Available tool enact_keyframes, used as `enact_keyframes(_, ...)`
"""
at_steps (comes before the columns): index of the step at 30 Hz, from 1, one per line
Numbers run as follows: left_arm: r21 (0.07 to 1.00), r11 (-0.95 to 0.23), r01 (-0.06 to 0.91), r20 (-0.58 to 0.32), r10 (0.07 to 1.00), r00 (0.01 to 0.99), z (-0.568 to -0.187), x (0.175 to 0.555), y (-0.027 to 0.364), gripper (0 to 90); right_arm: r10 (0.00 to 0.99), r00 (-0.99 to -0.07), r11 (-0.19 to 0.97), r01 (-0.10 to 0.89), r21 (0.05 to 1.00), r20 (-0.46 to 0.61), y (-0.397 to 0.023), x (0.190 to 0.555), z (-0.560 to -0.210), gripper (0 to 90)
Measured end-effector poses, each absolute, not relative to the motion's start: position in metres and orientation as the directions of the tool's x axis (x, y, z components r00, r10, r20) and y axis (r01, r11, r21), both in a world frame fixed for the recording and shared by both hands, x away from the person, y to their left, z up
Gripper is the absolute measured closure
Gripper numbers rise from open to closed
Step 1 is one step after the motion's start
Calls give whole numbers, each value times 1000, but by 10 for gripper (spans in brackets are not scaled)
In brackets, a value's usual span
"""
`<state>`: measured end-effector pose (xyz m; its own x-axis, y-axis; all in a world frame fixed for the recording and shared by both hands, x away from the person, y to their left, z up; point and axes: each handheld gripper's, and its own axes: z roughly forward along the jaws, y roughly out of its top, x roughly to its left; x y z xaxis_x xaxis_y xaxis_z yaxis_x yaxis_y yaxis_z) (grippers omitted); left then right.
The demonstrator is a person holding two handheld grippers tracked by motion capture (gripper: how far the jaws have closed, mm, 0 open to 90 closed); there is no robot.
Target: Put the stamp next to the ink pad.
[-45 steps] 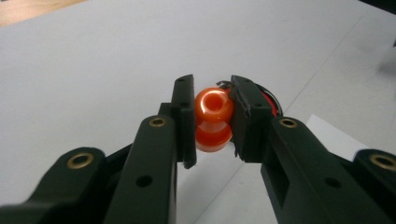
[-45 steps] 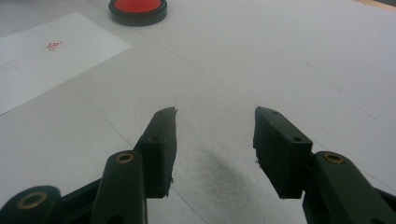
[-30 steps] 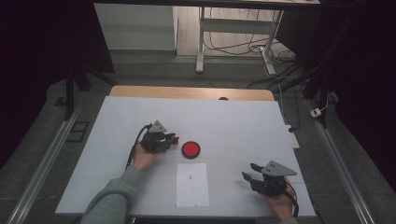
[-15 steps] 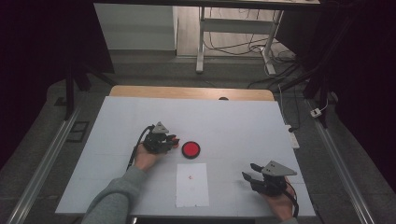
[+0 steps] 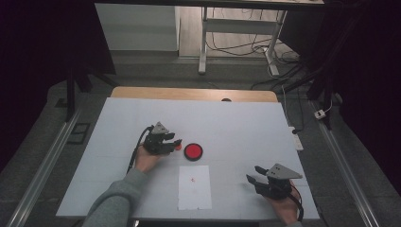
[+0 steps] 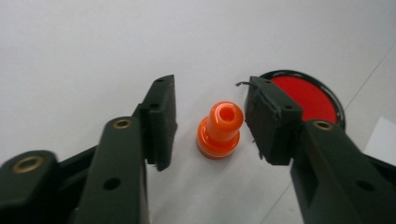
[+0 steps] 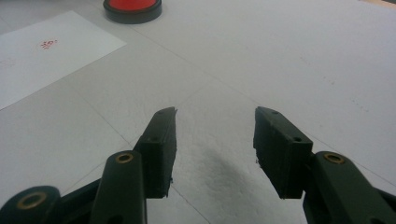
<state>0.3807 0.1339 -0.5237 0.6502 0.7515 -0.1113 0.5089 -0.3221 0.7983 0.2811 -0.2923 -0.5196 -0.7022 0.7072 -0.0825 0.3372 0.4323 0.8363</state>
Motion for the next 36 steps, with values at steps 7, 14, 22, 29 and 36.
enact_keyframes(7,802,-331,497,-128,717,685,-509,365,139,411,705,-705,432,335,837,-82,-292,282,-519,480)
enact_keyframes(14,811,-343,474,-109,708,698,-496,347,143,347,709,-701,428,338,838,-79,-292,284,-519,469)
enact_keyframes(22,805,-367,467,-89,702,706,-495,311,165,333,698,-714,428,351,833,-57,-292,288,-520,429)
enact_keyframes(29,808,-374,455,-77,699,711,-499,279,182,324,697,-715,425,350,835,-55,-293,291,-519,418)
enact_keyframes(36,807,-370,461,-81,703,706,-506,260,197,313,690,-721,429,342,836,-60,-294,293,-520,410)
